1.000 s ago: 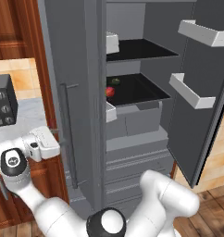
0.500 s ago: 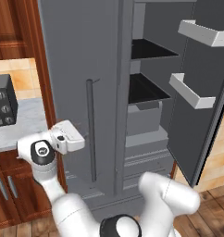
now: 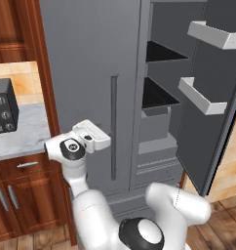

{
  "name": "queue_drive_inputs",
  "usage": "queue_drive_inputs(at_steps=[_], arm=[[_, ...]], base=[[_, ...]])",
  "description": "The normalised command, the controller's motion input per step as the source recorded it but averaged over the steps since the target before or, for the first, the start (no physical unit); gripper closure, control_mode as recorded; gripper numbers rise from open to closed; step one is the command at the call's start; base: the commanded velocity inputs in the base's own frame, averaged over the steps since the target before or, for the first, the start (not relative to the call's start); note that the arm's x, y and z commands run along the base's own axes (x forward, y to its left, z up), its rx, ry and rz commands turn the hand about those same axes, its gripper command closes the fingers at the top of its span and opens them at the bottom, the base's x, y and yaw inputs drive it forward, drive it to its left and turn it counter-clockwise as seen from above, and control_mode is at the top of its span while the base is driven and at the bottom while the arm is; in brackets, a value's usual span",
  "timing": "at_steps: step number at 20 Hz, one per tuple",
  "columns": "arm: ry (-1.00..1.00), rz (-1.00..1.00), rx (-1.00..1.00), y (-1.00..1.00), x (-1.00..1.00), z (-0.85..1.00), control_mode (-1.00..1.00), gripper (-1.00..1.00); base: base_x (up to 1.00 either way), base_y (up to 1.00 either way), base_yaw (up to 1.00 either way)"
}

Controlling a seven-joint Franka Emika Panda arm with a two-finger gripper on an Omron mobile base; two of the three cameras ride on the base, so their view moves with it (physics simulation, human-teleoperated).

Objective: Place the onion in the correct fridge rack based on whether it is a fruit or vegetable. Finally, close the fridge door.

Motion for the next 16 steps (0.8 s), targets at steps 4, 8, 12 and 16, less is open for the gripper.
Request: queue_drive_inputs(at_steps=[4, 8, 12, 16], arm=[[-0.05, 0.04, 0.00, -0.50, 0.45, 0.11, -1.00, -1.00], [-0.06, 0.02, 0.00, -0.48, 0.45, 0.11, -1.00, -1.00], [-0.07, 0.02, 0.00, -0.45, 0.44, 0.10, -1.00, -1.00], [-0.06, 0.00, 0.00, -0.42, 0.51, 0.09, -1.00, -1.00]], base=[[0.00, 0.00, 0.00], [0.00, 0.00, 0.00], [0.00, 0.00, 0.00], [0.00, 0.00, 0.00]])
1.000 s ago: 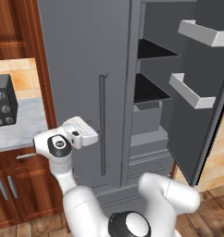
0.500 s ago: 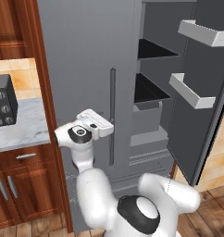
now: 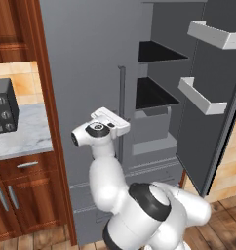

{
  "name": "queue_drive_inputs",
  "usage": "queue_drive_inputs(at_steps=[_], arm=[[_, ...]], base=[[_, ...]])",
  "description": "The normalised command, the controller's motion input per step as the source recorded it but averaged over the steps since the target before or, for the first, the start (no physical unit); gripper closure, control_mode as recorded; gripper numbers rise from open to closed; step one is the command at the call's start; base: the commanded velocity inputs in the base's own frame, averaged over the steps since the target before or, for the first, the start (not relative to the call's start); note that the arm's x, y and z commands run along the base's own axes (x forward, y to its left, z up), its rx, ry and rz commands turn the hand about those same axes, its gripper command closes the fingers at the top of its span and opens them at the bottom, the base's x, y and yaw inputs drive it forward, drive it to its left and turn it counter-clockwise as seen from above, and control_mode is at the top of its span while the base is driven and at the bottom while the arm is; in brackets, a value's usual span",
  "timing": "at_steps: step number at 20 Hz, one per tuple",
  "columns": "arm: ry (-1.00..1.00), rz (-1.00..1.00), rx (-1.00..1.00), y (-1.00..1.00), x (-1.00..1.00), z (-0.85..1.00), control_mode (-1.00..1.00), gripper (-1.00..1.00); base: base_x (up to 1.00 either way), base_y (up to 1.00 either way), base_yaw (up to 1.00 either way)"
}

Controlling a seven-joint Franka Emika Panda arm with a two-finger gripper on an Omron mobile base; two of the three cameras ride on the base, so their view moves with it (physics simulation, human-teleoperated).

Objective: Place the onion in the correct fridge rack based on whether it is a fruit or vegetable. Finally, close the fridge door.

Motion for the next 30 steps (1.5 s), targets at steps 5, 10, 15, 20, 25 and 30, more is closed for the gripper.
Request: queue_drive_inputs(at_steps=[5, 10, 15, 20, 25, 30], arm=[[-0.05, 0.00, 0.00, -0.39, 0.58, 0.08, -1.00, -1.00], [-0.01, 0.00, 0.00, -0.23, 0.57, 0.15, -1.00, -1.00], [0.01, 0.00, 0.00, 0.00, 0.08, 0.03, -1.00, -1.00], [-0.02, 0.06, 0.00, 0.18, -0.02, 0.10, -1.00, -1.00], [-0.06, 0.12, 0.00, 0.07, 0.00, 0.12, -1.00, -1.00], [-0.01, 0.04, 0.00, 0.00, -0.30, 0.13, -1.00, -1.00]], base=[[0.00, 0.00, 0.00], [0.00, 0.00, 0.00], [0.00, 0.00, 0.00], [0.00, 0.00, 0.00], [0.00, 0.00, 0.00], [0.00, 0.00, 0.00]])
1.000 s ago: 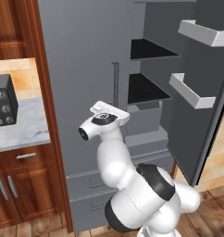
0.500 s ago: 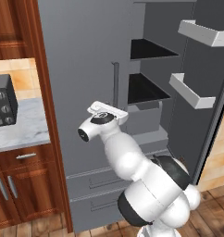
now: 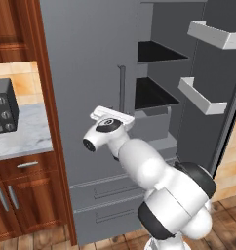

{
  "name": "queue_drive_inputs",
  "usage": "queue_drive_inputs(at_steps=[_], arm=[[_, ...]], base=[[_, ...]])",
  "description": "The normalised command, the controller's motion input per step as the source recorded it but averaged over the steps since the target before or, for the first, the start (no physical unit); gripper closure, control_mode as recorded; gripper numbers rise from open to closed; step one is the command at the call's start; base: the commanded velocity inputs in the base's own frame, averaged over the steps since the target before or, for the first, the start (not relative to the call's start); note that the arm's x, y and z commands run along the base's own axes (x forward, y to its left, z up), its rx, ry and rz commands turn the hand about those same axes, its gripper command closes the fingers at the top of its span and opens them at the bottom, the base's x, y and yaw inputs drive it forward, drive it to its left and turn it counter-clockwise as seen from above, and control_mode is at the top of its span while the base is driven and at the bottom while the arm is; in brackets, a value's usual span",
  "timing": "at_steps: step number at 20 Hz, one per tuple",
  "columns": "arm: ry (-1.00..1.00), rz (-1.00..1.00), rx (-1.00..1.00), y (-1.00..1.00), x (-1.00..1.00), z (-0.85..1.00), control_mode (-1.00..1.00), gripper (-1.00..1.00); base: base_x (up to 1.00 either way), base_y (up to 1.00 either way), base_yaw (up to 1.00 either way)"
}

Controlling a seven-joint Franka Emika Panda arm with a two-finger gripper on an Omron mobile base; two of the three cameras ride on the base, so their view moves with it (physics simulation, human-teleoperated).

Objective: Place the onion in the correct fridge rack based on whether it is a fruit or vegetable. Finally, close the fridge door.

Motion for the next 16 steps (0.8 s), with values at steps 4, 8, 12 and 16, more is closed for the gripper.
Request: queue_drive_inputs(at_steps=[4, 8, 12, 16], arm=[[0.00, 0.01, 0.01, 0.00, -0.87, 0.21, -1.00, -1.00], [0.01, 0.00, 0.04, 0.00, -1.00, 0.40, -1.00, -1.00], [0.10, 0.01, 0.06, 0.00, -1.00, 0.56, -1.00, -1.00], [0.16, 0.12, 0.06, -0.17, -0.97, 0.58, -1.00, -1.00]], base=[[0.00, 0.00, 0.00], [0.00, 0.00, 0.00], [0.00, 0.00, 0.00], [0.00, 0.00, 0.00]])
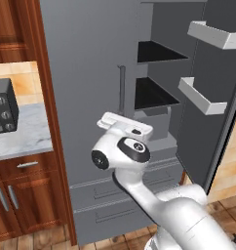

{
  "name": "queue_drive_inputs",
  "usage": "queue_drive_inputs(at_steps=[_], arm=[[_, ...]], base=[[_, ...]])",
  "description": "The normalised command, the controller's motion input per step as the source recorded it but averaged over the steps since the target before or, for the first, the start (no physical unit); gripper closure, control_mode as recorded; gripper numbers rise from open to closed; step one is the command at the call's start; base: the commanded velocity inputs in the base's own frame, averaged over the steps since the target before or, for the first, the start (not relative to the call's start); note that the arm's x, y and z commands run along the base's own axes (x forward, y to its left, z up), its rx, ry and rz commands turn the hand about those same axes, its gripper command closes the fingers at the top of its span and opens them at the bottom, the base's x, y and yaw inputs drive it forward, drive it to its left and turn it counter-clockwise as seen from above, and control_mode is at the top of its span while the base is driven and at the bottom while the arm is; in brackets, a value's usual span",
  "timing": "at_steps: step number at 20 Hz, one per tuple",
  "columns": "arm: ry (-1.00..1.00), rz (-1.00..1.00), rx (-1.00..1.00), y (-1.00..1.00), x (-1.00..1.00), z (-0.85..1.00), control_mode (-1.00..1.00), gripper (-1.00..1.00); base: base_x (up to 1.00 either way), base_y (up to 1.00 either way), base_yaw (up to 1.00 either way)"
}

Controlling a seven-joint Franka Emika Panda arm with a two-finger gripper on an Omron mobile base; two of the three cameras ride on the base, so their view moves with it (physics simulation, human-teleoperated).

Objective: Place the onion in the correct fridge rack based on whether it is a fruit or vegetable. Finally, close the fridge door.

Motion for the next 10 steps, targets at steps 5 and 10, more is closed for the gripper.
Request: queue_drive_inputs(at_steps=[5, 10], arm=[[0.11, 0.20, 0.04, -0.32, -1.00, 0.53, -1.00, -1.00], [0.17, 0.25, 0.04, -0.52, -0.91, 0.10, -1.00, -1.00]], base=[[0.00, 0.00, 0.00], [0.00, 0.00, 0.00]])
